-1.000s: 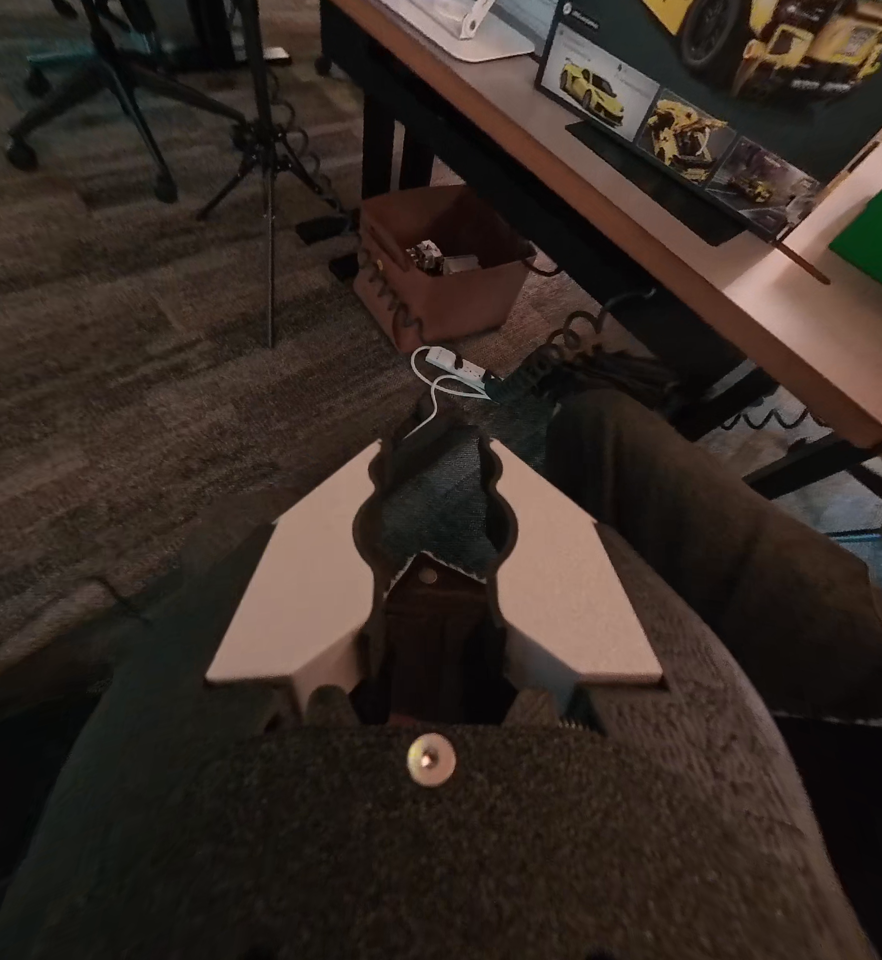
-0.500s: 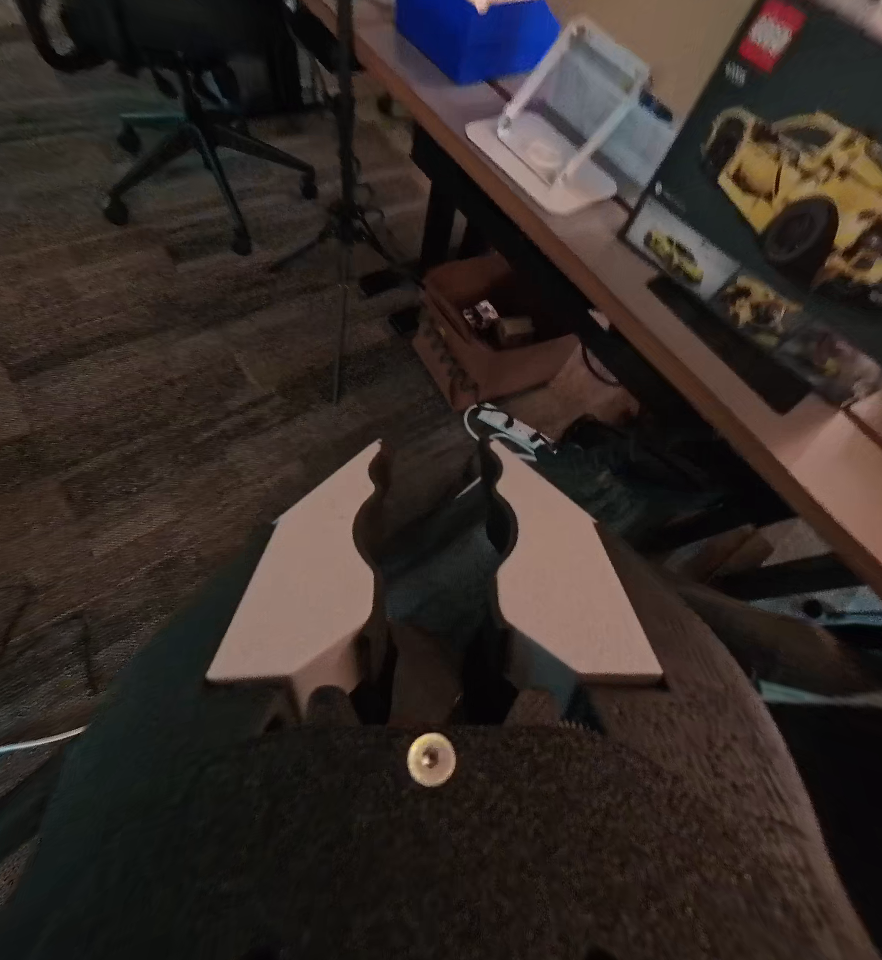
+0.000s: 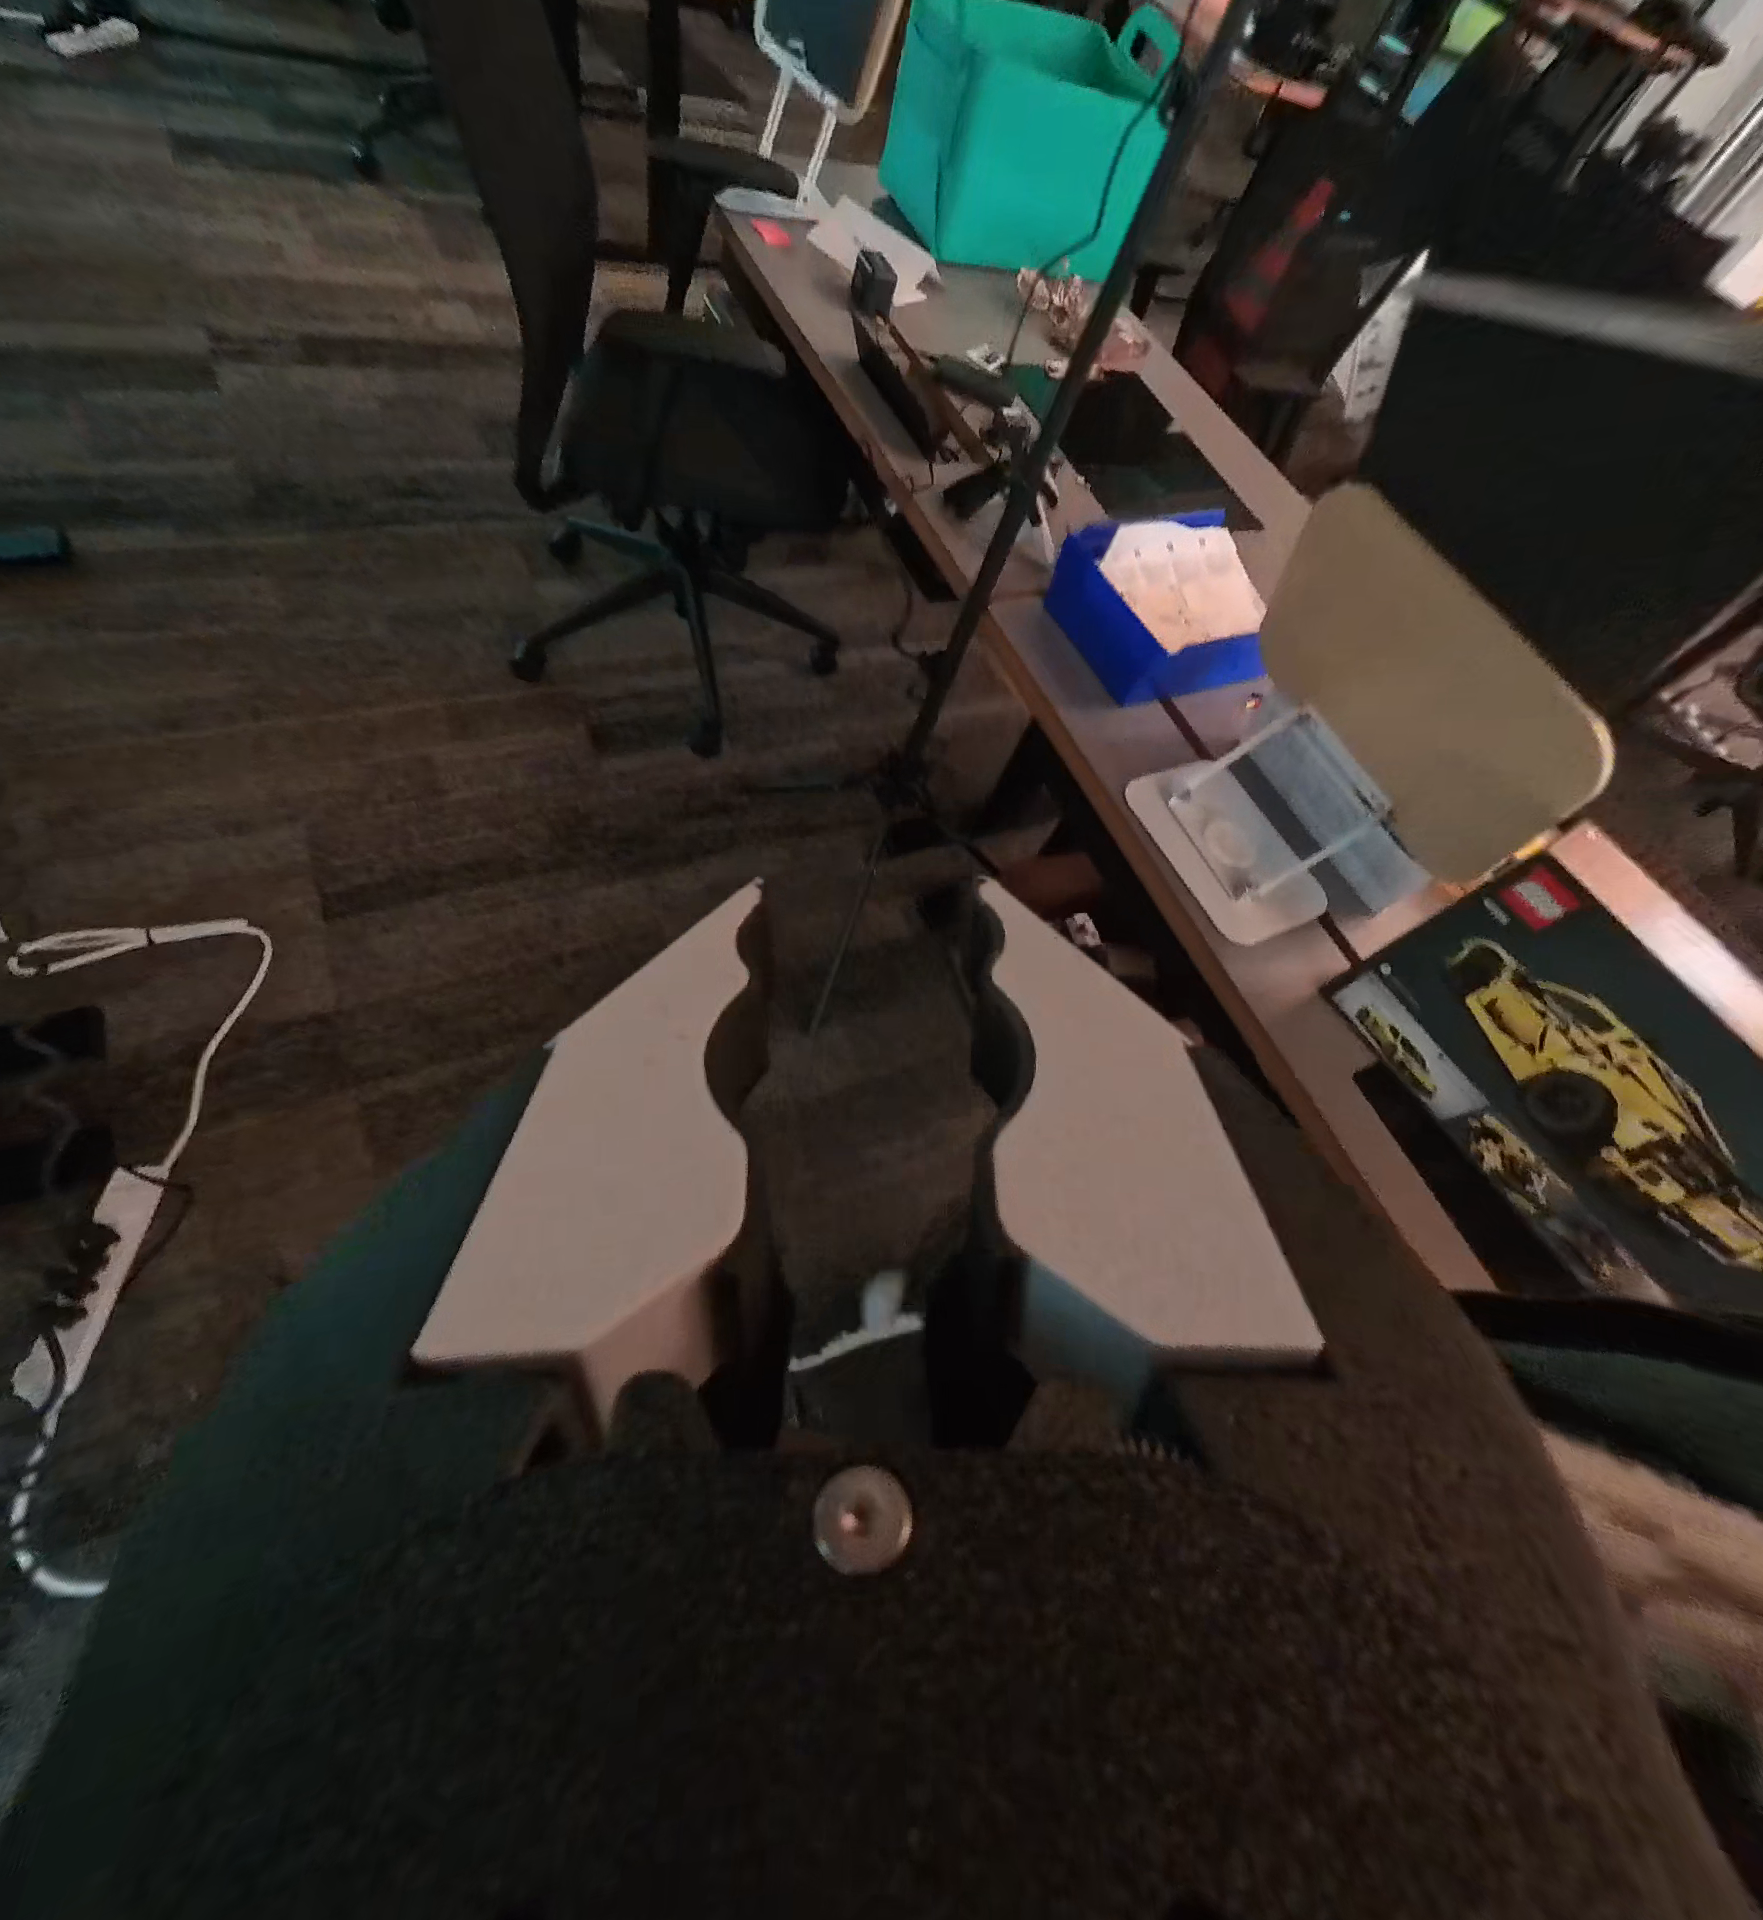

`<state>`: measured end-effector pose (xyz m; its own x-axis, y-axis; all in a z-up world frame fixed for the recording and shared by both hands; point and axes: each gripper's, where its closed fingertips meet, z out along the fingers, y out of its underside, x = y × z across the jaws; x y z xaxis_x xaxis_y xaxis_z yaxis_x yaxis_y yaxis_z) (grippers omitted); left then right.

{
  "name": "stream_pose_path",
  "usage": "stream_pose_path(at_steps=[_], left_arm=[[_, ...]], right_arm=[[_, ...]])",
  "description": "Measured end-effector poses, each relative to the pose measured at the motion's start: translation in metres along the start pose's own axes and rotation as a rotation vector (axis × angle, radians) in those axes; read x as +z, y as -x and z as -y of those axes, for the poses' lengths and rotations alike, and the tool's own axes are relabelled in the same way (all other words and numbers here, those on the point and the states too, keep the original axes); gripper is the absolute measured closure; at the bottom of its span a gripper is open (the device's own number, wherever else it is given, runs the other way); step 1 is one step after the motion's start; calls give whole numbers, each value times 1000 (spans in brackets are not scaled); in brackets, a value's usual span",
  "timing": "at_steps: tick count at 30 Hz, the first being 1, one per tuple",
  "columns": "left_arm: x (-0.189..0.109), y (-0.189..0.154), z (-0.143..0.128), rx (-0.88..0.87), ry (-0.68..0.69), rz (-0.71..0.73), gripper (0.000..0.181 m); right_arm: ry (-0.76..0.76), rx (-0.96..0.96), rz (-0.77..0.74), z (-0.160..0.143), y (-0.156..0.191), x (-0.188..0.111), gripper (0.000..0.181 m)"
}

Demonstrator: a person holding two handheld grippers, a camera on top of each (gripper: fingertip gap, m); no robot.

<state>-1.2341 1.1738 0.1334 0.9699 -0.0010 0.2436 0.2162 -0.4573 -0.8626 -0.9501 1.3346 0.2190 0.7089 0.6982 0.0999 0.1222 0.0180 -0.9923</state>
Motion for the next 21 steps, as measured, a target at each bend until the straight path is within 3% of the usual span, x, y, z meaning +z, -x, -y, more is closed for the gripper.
stream_pose_path(at_steps=[6,11,15,21], left_arm=[[82,41,70,129,19,29,146],[200,81,121,169,66,42,146],[293,97,191,177,85,40,146],[419,109,285,224,92,-31,146]], right_arm=[[-24,44,-14,-25,-37,112,165],[-28,67,-33,-61,-92,238,165],[-2,110,-21,-61,-140,339,165],[17,149,-103,-61,-211,448,165]])
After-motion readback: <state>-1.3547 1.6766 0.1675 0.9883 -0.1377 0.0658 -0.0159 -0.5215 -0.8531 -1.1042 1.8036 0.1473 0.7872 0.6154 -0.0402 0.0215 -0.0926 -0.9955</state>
